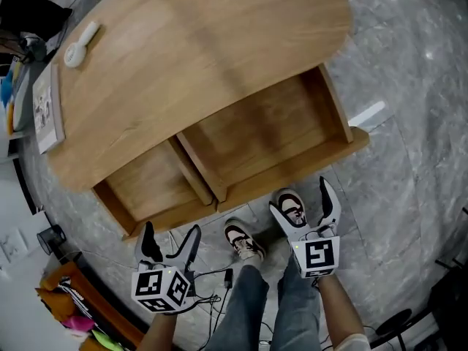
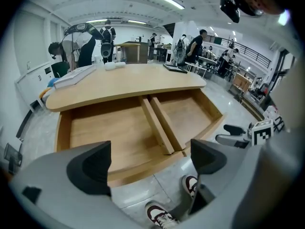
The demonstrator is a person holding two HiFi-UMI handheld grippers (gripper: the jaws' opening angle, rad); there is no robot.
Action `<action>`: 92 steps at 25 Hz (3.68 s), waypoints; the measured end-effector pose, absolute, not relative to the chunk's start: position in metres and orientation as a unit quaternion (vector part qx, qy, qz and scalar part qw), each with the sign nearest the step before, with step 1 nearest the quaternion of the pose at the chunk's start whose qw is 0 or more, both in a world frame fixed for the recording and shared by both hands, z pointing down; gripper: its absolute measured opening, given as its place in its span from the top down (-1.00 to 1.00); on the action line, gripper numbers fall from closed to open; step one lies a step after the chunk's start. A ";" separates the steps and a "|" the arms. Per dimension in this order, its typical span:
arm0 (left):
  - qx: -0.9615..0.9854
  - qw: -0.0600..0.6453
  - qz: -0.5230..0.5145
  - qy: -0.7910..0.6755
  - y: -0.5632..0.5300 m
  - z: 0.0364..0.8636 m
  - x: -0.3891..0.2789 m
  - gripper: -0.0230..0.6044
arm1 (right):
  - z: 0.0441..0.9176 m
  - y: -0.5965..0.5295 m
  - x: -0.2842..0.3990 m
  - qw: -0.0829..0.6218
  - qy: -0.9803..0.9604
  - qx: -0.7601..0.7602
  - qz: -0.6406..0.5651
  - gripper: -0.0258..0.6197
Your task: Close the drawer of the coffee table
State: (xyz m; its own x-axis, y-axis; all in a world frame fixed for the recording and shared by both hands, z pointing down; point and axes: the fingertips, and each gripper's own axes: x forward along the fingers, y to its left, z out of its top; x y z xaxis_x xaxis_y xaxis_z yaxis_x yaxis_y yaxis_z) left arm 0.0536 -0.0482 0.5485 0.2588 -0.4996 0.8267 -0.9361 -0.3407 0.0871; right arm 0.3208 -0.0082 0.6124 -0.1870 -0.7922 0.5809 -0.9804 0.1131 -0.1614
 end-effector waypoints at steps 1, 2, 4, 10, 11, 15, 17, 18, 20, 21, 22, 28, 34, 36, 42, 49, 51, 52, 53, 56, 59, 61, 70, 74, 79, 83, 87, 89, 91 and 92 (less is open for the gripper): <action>0.734 0.301 0.365 -0.488 -0.051 0.549 0.055 -0.74 | 0.617 -0.010 0.320 0.180 -0.727 0.609 0.261 -0.73; 0.734 0.302 0.366 -0.486 -0.053 0.551 0.057 -0.74 | 0.621 -0.012 0.319 0.181 -0.729 0.607 0.260 -0.73; 0.735 0.302 0.371 -0.481 -0.056 0.555 0.063 -0.74 | 0.629 -0.015 0.319 0.176 -0.734 0.605 0.254 -0.73; 0.733 0.300 0.387 -0.472 -0.060 0.565 0.071 -0.74 | 0.641 -0.022 0.313 0.179 -0.751 0.591 0.233 -0.74; 0.732 0.300 0.388 -0.473 -0.061 0.565 0.071 -0.74 | 0.641 -0.024 0.314 0.181 -0.752 0.591 0.229 -0.74; 0.727 0.299 0.392 -0.479 -0.063 0.568 0.068 -0.74 | 0.643 -0.028 0.319 0.172 -0.753 0.595 0.222 -0.74; 0.724 0.301 0.392 -0.481 -0.063 0.569 0.066 -0.74 | 0.647 -0.028 0.321 0.171 -0.754 0.593 0.226 -0.74; 0.723 0.302 0.392 -0.482 -0.062 0.570 0.065 -0.74 | 0.647 -0.029 0.321 0.169 -0.753 0.594 0.227 -0.73; 0.720 0.304 0.392 -0.485 -0.061 0.569 0.062 -0.74 | 0.645 -0.031 0.323 0.162 -0.752 0.598 0.225 -0.71; 0.719 0.305 0.391 -0.487 -0.060 0.570 0.061 -0.74 | 0.644 -0.033 0.323 0.158 -0.752 0.601 0.221 -0.72; 0.718 0.307 0.391 -0.488 -0.059 0.570 0.060 -0.74 | 0.642 -0.034 0.322 0.153 -0.752 0.603 0.218 -0.72; 0.718 0.304 0.391 -0.489 -0.056 0.575 0.056 -0.74 | 0.641 -0.035 0.322 0.126 -0.748 0.615 0.215 -0.72; 0.718 0.305 0.388 -0.492 -0.051 0.578 0.051 -0.74 | 0.639 -0.036 0.322 0.125 -0.746 0.617 0.216 -0.71; 0.718 0.304 0.388 -0.491 -0.050 0.579 0.050 -0.74 | 0.638 -0.035 0.322 0.125 -0.744 0.619 0.217 -0.70; 0.715 0.308 0.384 -0.497 -0.046 0.579 0.043 -0.74 | 0.626 -0.041 0.320 0.116 -0.742 0.628 0.205 -0.67; 0.716 0.308 0.374 -0.503 -0.052 0.571 0.043 -0.74 | 0.606 -0.052 0.325 0.102 -0.741 0.633 0.200 -0.65; 0.716 0.309 0.370 -0.505 -0.053 0.569 0.044 -0.74 | 0.603 -0.053 0.325 0.103 -0.742 0.632 0.200 -0.65; 0.716 0.310 0.368 -0.506 -0.054 0.568 0.044 -0.74 | 0.602 -0.053 0.324 0.104 -0.741 0.632 0.201 -0.65; 0.716 0.310 0.366 -0.507 -0.055 0.567 0.045 -0.74 | 0.601 -0.054 0.324 0.105 -0.741 0.632 0.202 -0.64; 0.715 0.313 0.362 -0.510 -0.056 0.565 0.046 -0.74 | 0.596 -0.054 0.325 0.106 -0.739 0.635 0.200 -0.63; 0.711 0.319 0.359 -0.514 -0.056 0.565 0.044 -0.74 | 0.593 -0.055 0.324 0.107 -0.739 0.635 0.197 -0.62; 0.707 0.323 0.357 -0.517 -0.056 0.566 0.041 -0.74 | 0.593 -0.056 0.322 0.108 -0.738 0.635 0.200 -0.62; 0.703 0.327 0.350 -0.526 -0.062 0.565 0.041 -0.74 | 0.587 -0.064 0.323 0.110 -0.737 0.637 0.195 -0.61; 0.703 0.330 0.347 -0.526 -0.058 0.562 0.042 -0.74 | 0.583 -0.060 0.325 0.113 -0.734 0.640 0.198 -0.61; 0.699 0.337 0.341 -0.530 -0.062 0.563 0.041 -0.74 | 0.585 -0.064 0.325 0.140 -0.746 0.627 0.173 -0.60; 0.699 0.340 0.336 -0.532 -0.067 0.564 0.040 -0.74 | 0.583 -0.071 0.325 0.139 -0.745 0.629 0.173 -0.60; 0.698 0.342 0.334 -0.534 -0.070 0.565 0.038 -0.74 | 0.585 -0.078 0.323 0.141 -0.744 0.629 0.176 -0.60; 0.697 0.345 0.330 -0.535 -0.072 0.564 0.038 -0.74 | 0.586 -0.080 0.323 0.143 -0.743 0.629 0.177 -0.60; 0.697 0.347 0.325 -0.537 -0.075 0.563 0.038 -0.74 | 0.584 -0.084 0.323 0.142 -0.741 0.631 0.181 -0.60; 0.696 0.348 0.323 -0.538 -0.077 0.563 0.037 -0.74 | 0.583 -0.087 0.322 0.138 -0.739 0.633 0.185 -0.60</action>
State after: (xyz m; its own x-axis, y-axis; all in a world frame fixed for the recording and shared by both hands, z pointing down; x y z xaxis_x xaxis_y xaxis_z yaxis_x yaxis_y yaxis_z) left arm 0.0372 -0.0766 0.5625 0.2120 -0.5249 0.8243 -0.9745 -0.1775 0.1375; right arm 0.3219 -0.0871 0.5831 -0.1604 -0.8844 0.4383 -0.9866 0.1298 -0.0992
